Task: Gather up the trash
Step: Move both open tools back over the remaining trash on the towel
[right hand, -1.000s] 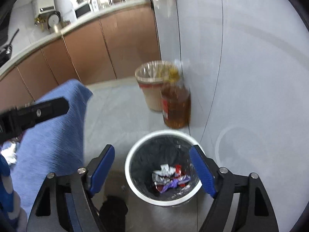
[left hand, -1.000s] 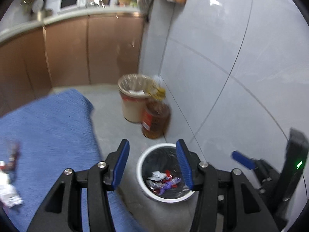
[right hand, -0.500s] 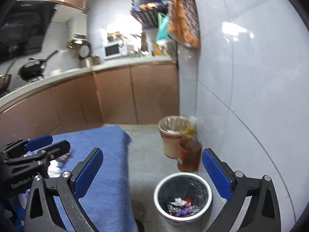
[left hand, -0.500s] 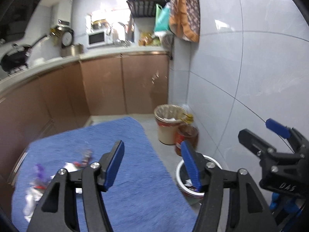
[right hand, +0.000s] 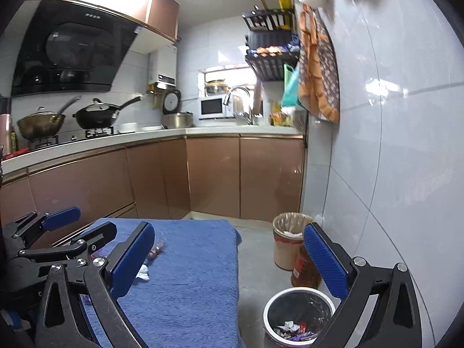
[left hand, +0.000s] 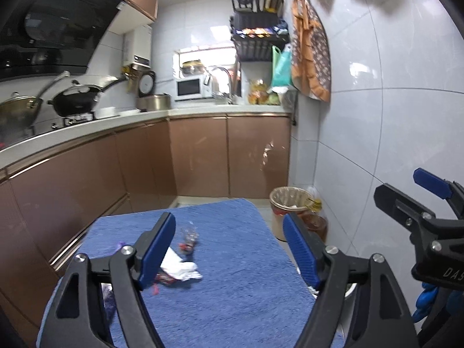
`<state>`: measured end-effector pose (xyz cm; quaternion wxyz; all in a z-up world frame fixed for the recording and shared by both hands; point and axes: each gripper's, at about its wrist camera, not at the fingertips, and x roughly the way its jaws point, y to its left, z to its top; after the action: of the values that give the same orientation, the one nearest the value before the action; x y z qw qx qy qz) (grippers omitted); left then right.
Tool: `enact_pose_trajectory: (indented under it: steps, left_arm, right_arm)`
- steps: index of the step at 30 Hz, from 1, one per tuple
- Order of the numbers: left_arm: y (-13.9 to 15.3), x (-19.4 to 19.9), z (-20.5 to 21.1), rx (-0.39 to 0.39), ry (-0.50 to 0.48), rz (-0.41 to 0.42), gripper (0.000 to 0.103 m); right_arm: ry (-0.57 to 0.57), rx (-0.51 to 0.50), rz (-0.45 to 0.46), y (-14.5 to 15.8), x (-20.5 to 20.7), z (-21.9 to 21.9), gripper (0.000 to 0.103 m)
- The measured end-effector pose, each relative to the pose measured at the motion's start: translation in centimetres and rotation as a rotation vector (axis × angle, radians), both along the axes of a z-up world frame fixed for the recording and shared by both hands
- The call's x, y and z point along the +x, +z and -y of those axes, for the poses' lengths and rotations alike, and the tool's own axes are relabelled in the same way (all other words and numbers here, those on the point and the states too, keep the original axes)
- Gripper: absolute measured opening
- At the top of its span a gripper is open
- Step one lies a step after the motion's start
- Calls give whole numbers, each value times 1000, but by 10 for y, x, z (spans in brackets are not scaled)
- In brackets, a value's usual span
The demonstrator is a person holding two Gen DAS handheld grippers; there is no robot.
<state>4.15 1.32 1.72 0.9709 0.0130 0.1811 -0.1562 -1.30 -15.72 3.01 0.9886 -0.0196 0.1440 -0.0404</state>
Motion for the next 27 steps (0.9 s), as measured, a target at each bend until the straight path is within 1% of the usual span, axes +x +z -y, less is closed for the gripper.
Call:
enact_pose_trajectory:
  steps: [7, 11, 14, 16, 19, 21, 23, 27]
  left_arm:
    - [5, -24, -29, -16, 44, 42, 76]
    - [11, -37, -45, -31, 66, 91, 76]
    - [12, -44, -54, -44, 62, 104, 76]
    - [11, -46, -57, -33, 49, 93, 76]
    - [4, -42, -62, -23, 42, 67, 76]
    - [-3, -34, -67, -24, 46, 39, 80]
    - [-14, -24, -78, -33, 62, 4, 82]
    - [-35, -2, -105, -44, 106, -53, 82]
  right_arm:
    - [47, -17, 35, 10, -16, -25, 103]
    - [85, -26, 51, 14, -25, -37, 103]
    - [115, -35, 64, 18, -29, -48, 103]
    - [145, -27, 62, 19, -28, -55, 103]
    - [171, -37, 28, 15, -21, -67, 103]
    - [180, -55, 2, 12, -13, -74, 103]
    - [199, -57, -24, 7, -5, -80, 103]
    - [226, -64, -79, -7, 19, -90, 103]
